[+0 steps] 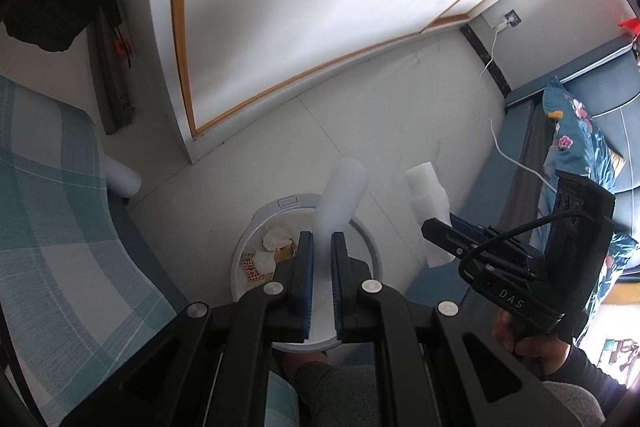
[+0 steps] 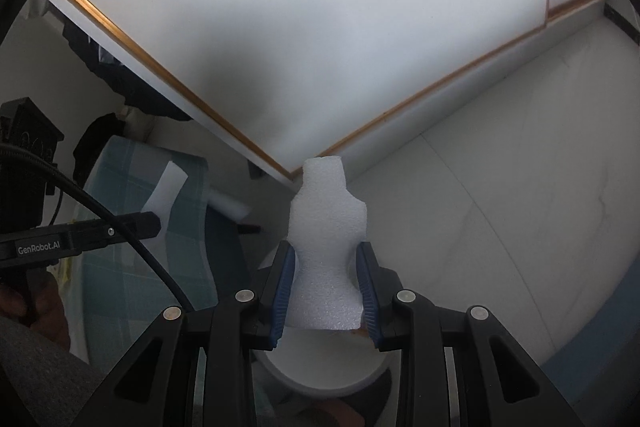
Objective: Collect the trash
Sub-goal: 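Open both tools to drop the foam pieces into the white bin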
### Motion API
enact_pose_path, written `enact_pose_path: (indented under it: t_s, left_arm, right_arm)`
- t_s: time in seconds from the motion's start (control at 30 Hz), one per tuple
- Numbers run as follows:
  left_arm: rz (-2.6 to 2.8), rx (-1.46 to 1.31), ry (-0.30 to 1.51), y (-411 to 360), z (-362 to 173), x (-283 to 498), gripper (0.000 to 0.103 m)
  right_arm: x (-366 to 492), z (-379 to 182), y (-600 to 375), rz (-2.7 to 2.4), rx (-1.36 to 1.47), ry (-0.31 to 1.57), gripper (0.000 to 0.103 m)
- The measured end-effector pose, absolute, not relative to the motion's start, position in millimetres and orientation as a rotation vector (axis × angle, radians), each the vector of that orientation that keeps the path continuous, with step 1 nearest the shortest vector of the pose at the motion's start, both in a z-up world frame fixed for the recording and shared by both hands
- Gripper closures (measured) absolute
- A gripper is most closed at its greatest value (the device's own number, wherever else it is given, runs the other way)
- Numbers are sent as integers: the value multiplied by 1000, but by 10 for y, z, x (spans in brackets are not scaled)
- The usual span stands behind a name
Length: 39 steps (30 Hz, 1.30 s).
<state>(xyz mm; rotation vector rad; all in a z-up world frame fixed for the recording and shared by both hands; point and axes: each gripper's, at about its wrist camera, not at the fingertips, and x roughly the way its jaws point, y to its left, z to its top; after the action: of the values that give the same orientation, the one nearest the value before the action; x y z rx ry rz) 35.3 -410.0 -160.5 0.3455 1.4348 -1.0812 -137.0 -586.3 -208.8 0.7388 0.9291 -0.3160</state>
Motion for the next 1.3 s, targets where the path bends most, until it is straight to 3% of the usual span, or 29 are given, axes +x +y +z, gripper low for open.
enact_pose_path:
  t_s: [0.5, 0.93, 1.2, 1.27, 1.3]
  left_arm:
    - [-1013, 616, 1743, -4530, -2217, 70, 94]
    - [-951, 682, 1804, -4627, -2363, 40, 83]
    - [-898, 703, 1814, -4516, -2413, 151, 80]
    - [-912, 691, 1818, -4493, -2393, 156, 72]
    - [-915, 689, 1810, -4483, -2374, 158, 60]
  right_arm:
    - [-1306, -3065, -5588, -226, 902, 1123, 73]
    - [-1054, -3365, -5351, -236, 971, 1242, 70]
    - [-1045, -3368, -5279, -194, 942, 1266, 54]
    - [-1095, -3335, -5298, -200, 944, 1257, 50]
    - [-1106, -3321, -5305, -204, 944, 1255, 50]
